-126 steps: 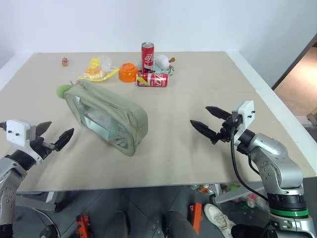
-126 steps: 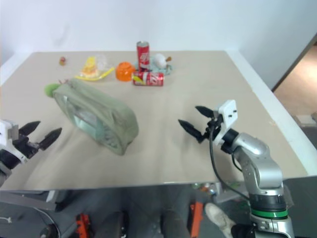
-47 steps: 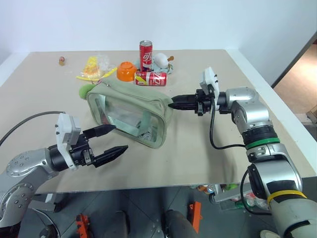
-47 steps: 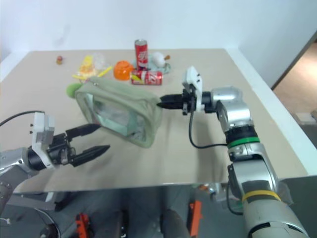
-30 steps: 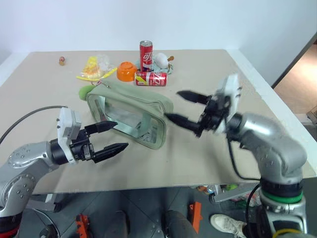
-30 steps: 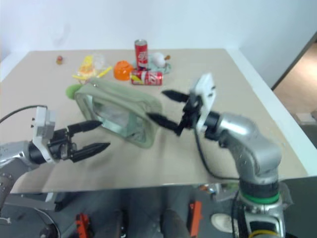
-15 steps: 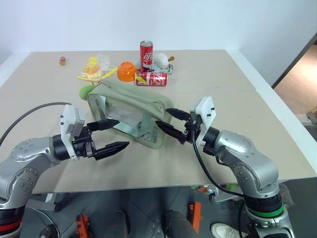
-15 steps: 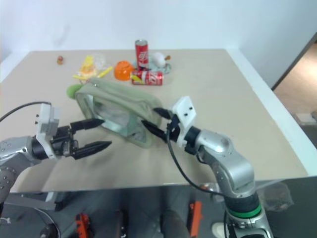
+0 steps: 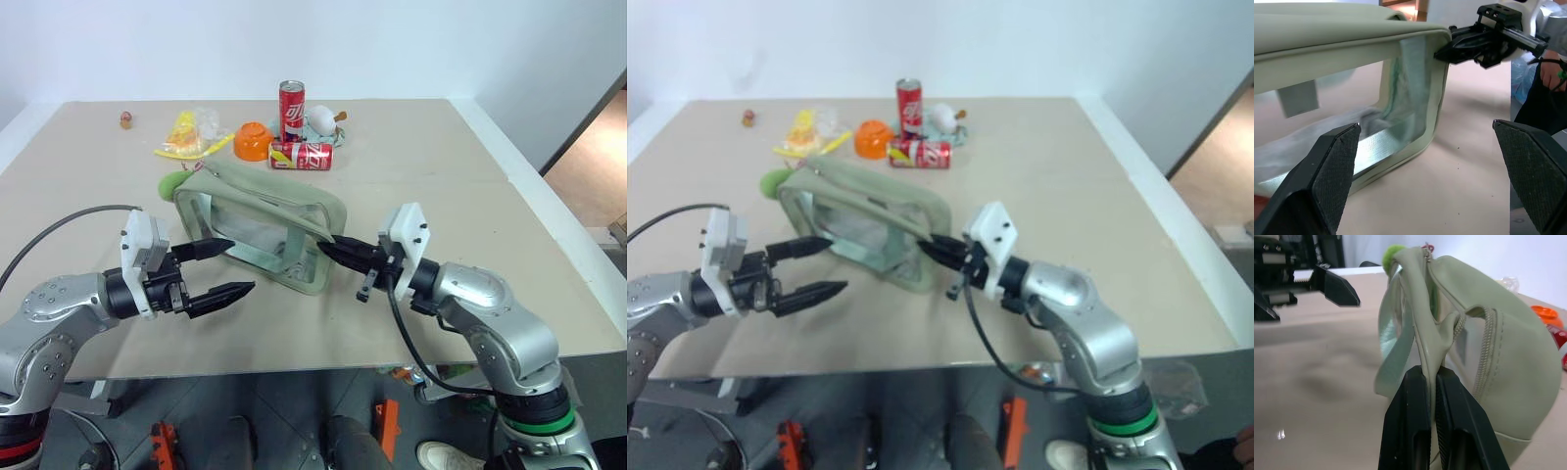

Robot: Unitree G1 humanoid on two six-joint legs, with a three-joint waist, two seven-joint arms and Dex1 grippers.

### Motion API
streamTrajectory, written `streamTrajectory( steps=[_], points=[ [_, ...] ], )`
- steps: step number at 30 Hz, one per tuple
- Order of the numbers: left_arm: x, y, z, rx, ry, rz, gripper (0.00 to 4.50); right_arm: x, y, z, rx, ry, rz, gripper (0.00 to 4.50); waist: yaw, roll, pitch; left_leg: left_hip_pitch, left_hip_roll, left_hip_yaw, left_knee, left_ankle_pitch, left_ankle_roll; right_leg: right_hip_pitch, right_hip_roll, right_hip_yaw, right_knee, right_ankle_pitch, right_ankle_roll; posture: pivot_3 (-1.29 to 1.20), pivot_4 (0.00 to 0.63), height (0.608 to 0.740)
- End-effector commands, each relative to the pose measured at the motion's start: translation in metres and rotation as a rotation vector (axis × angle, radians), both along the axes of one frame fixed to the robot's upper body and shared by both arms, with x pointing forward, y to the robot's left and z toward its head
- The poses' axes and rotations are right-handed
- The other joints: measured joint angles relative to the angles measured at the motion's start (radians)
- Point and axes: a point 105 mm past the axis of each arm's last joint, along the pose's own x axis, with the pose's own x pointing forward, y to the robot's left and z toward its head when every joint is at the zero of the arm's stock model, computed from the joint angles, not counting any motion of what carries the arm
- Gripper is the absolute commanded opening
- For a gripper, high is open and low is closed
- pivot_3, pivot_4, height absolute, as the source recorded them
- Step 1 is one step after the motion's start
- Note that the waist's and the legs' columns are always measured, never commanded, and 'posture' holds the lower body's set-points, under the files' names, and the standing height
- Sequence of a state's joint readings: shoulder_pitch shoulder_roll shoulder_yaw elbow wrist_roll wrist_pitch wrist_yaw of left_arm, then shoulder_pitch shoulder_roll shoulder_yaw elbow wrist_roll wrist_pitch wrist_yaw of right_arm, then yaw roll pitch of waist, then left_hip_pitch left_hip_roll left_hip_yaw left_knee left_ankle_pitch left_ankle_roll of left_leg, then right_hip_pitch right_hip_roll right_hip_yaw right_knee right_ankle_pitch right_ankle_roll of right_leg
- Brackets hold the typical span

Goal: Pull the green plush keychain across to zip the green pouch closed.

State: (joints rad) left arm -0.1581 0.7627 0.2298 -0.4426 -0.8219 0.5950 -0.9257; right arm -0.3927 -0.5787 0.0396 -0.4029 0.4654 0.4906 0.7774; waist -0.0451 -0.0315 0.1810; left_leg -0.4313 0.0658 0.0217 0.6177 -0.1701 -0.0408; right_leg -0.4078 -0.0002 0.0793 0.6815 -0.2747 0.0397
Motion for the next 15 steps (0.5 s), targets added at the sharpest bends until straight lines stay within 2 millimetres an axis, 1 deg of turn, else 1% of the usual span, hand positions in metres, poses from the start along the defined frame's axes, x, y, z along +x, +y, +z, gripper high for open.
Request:
streamTrajectory(
  steps=[1,4,7,8,11,14,15],
  points=[
    [-0.002,-0.003,0.005,0.011,-0.041,-0.018,4.5,0.013,-0.036,0.021,-0.041,-0.115,-0.018,0.04,0.0,0.0,0.0,0.0,-0.001,0.0,0.0,0.0,0.0,0.0,-0.001,0.0,0.0,0.0,0.0,0.0,0.15,0.74],
    [-0.002,-0.004,0.006,0.014,-0.044,-0.021,4.5,0.027,-0.064,0.023,-0.105,-0.136,-0.04,0.04,-0.001,0.0,0.0,0.001,0.0,0.0,0.0,0.0,0.0,0.001,0.0,0.0,0.0,0.0,0.0,0.0,0.15,0.74],
    [-0.003,-0.004,0.006,0.015,-0.047,-0.022,4.5,0.033,-0.076,0.024,-0.128,-0.14,-0.049,0.04,-0.001,0.0,0.0,0.001,0.0,0.0,0.0,0.0,0.0,0.0,0.0,0.0,0.0,0.001,0.0,0.0,0.15,0.74],
    [-0.002,-0.004,0.008,0.01,-0.049,-0.019,4.5,0.034,-0.078,0.023,-0.133,-0.137,-0.047,0.04,-0.001,0.0,0.0,0.001,0.0,0.0,0.0,0.0,0.0,0.001,0.0,0.0,0.0,0.0,0.0,0.0,0.15,0.74],
    [-0.003,-0.001,0.02,-0.062,-0.052,0.01,4.5,0.026,-0.069,0.019,-0.114,-0.117,-0.009,0.04,-0.001,0.0,0.0,0.001,0.0,0.0,0.0,0.0,0.001,0.0,0.001,0.0,0.0,0.0,0.0,0.0,0.15,0.74],
    [0.001,0.014,0.033,-0.122,-0.063,0.093,4.5,0.024,-0.067,0.015,-0.118,-0.119,-0.013,0.04,-0.002,0.0,0.0,0.001,0.0,-0.001,0.0,-0.001,0.001,0.0,0.0,0.0,0.0,0.0,0.0,0.0,0.15,0.74],
    [0.005,0.023,0.036,-0.131,-0.076,0.144,4.5,0.023,-0.067,0.015,-0.115,-0.121,-0.017,0.04,-0.003,0.0,0.0,0.001,0.0,0.0,0.0,-0.001,0.001,0.0,0.001,0.0,0.0,0.0,0.0,0.0,0.15,0.74]
  ],
)
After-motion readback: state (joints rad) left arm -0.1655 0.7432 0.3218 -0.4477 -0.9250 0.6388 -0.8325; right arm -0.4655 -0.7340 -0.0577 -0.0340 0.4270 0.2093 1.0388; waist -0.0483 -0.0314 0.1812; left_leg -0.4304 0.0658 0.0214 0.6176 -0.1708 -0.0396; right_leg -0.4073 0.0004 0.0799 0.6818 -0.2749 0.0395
